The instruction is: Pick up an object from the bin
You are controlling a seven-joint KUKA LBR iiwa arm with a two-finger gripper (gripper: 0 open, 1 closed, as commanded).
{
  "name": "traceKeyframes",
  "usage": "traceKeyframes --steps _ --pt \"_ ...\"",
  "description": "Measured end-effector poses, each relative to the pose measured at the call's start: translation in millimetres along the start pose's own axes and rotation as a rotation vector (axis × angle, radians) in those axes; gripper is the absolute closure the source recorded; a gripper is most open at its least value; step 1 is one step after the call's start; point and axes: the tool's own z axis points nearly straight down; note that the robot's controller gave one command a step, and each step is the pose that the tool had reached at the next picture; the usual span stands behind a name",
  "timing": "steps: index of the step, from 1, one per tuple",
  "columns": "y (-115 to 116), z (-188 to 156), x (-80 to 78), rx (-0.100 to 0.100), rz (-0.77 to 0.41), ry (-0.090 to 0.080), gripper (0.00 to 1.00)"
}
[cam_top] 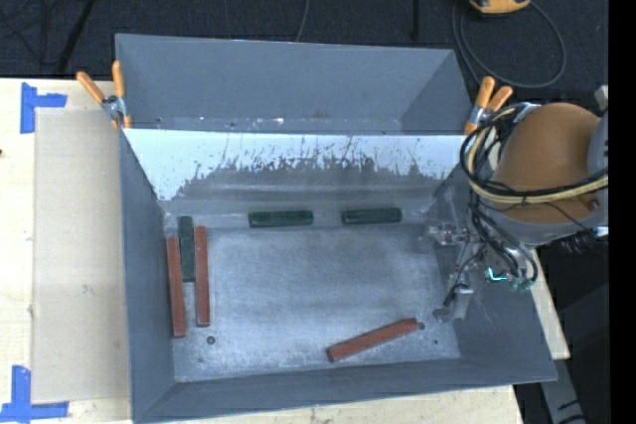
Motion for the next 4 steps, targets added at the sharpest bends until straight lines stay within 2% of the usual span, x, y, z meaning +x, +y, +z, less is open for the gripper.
traceKeyframes --steps 1,2,3,4 --pt "0.3 -3.9 -2.0 0.001 -0.004 -0.007 0.00" --pt "11.0 47.7 38.9 0.001 0.033 -0.012 0.00" --pt "27.1 72.8 15.1 0.003 -0.478 -0.010 1.00" --pt "27.2 72.8 15.1 0.003 -0.479 -0.010 1.00"
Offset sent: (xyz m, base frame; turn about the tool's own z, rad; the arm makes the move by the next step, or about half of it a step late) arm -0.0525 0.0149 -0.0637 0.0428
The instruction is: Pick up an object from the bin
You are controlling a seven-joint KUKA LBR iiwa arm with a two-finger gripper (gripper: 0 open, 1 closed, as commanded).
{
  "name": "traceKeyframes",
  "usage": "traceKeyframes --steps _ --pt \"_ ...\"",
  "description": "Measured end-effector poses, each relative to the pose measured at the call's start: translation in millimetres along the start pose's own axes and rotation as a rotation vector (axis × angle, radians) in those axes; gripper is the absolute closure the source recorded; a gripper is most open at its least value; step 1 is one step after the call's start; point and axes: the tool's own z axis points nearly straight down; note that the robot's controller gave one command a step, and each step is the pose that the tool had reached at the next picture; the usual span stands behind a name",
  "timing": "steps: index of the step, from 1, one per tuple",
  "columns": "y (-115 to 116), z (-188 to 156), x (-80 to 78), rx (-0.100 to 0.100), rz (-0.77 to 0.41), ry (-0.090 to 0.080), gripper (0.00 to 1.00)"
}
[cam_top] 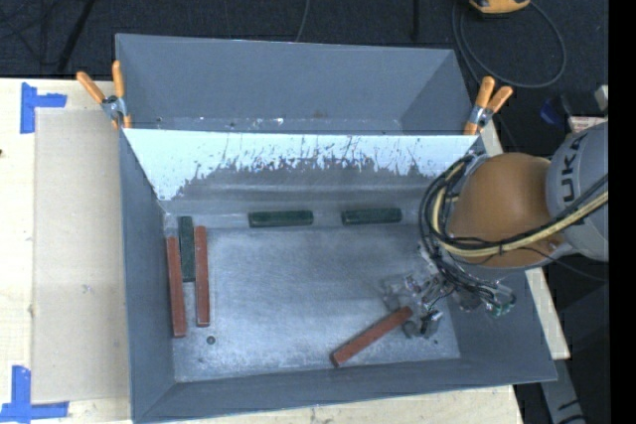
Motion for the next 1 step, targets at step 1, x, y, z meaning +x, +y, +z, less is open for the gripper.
traceKeyframes --steps 1 --pt "-8.9 -176.5 20.6 -0.004 -0.220 0.003 1.00"
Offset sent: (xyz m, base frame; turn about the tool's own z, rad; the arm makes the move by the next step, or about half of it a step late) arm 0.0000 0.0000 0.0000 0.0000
